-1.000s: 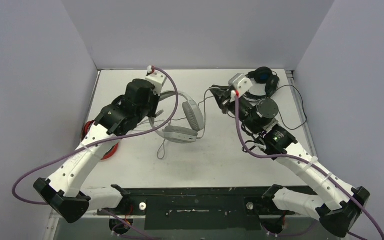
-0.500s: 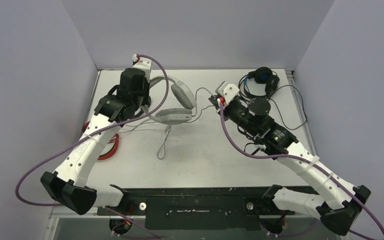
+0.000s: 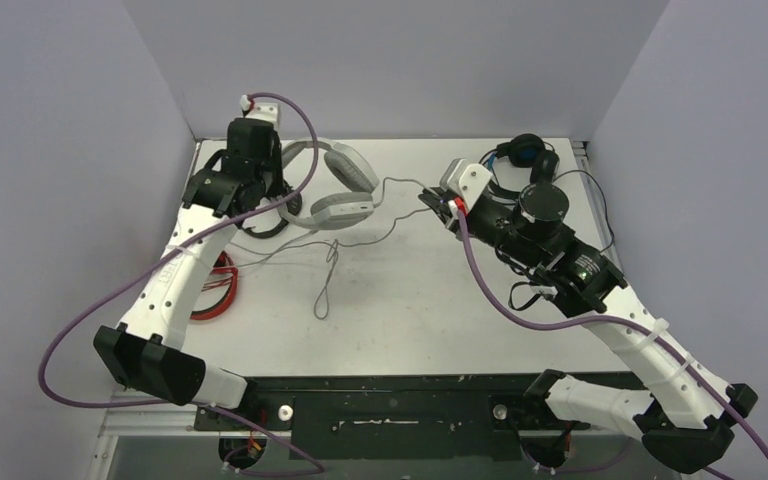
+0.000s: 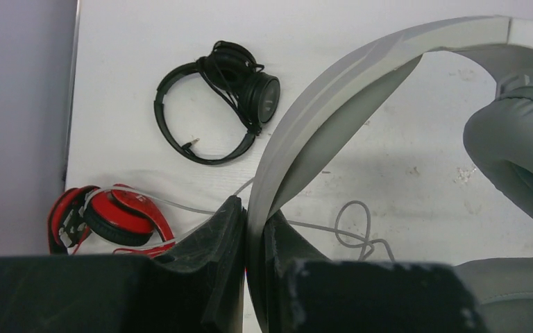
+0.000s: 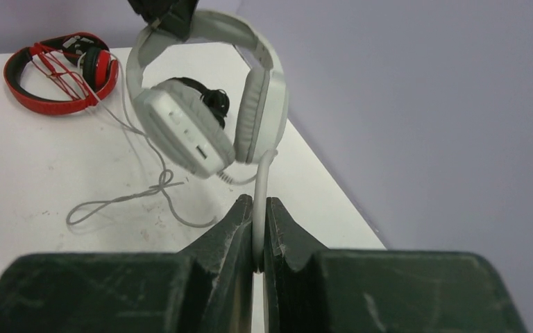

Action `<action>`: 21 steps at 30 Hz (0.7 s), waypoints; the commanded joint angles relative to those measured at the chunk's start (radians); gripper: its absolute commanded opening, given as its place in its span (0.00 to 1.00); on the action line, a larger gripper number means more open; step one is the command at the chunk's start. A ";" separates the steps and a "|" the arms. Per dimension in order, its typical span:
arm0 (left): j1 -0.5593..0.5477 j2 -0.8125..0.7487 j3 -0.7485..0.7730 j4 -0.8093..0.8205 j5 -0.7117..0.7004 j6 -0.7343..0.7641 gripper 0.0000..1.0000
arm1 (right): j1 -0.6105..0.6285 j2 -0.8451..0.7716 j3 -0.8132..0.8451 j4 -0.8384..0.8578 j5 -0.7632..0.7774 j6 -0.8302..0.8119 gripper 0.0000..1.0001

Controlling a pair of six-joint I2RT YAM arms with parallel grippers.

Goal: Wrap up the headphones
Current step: Wrap the headphones cable around the headphones.

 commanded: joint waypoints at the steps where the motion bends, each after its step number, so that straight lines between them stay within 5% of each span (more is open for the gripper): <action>1: 0.026 -0.044 0.067 0.124 0.084 -0.022 0.00 | 0.003 -0.019 0.039 -0.066 0.007 -0.014 0.00; 6: 0.004 -0.035 0.037 0.138 0.149 0.090 0.00 | 0.003 -0.001 0.098 -0.105 0.001 -0.035 0.00; 21: -0.230 0.057 0.002 0.173 0.001 0.426 0.00 | 0.003 0.065 0.260 -0.219 -0.101 -0.090 0.00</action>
